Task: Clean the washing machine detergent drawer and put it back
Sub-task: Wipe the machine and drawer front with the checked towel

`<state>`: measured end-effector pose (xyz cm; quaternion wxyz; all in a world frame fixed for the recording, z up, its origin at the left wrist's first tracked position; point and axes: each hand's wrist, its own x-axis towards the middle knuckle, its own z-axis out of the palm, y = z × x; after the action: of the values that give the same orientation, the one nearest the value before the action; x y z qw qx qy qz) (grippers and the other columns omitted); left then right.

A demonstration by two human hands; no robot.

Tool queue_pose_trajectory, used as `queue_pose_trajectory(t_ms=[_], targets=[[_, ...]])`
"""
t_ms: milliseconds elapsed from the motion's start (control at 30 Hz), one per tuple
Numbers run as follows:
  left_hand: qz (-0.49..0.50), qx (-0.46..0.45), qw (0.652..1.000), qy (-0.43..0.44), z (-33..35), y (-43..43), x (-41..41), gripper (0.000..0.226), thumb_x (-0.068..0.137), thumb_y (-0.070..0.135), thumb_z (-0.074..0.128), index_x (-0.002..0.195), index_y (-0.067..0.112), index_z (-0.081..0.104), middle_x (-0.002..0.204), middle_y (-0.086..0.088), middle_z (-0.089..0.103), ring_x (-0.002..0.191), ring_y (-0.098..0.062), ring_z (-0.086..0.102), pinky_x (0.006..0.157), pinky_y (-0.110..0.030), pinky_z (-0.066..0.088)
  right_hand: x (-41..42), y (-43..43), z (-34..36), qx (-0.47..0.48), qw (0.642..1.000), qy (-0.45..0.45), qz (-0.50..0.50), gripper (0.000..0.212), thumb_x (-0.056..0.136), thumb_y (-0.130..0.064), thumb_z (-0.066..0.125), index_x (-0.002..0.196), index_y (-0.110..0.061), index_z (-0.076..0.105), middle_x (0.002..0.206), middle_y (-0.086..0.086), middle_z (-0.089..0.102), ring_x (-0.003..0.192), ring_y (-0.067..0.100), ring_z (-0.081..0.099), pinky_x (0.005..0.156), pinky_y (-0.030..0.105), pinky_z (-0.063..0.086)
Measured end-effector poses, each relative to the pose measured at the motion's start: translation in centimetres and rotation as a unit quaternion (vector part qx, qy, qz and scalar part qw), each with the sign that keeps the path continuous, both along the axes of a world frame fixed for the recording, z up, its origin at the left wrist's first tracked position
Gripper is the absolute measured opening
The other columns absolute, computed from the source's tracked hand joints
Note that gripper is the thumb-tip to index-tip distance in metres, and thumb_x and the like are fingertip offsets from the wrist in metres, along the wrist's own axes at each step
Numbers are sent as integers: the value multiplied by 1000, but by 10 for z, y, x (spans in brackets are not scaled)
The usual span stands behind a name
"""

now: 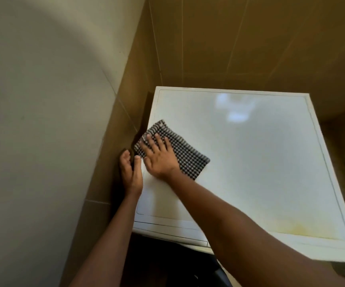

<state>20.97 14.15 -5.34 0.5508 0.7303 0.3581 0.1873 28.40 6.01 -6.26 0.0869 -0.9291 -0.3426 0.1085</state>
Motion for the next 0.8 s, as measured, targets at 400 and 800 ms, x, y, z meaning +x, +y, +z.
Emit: queue_pose_trajectory(t_ms=[400,800], targets=[[-59,133,988,51,20,-16,-95,37,96,31,56,123,7,55,127,-14,56,115,-29,53,97,-36,43,-149,-38,11,2,994,1,107,58,101,-43,24,152,-18,15,160,8,12,148,31,1,118,52,-6],[-201,216,955,27,13,-81,-131,31,95,20,57,119,1,54,126,-16,52,119,-27,48,100,-34,38,-179,-119,12,-168,921,-140,323,43,98,-31,39,141,-29,43,155,6,30,146,34,12,115,59,2]])
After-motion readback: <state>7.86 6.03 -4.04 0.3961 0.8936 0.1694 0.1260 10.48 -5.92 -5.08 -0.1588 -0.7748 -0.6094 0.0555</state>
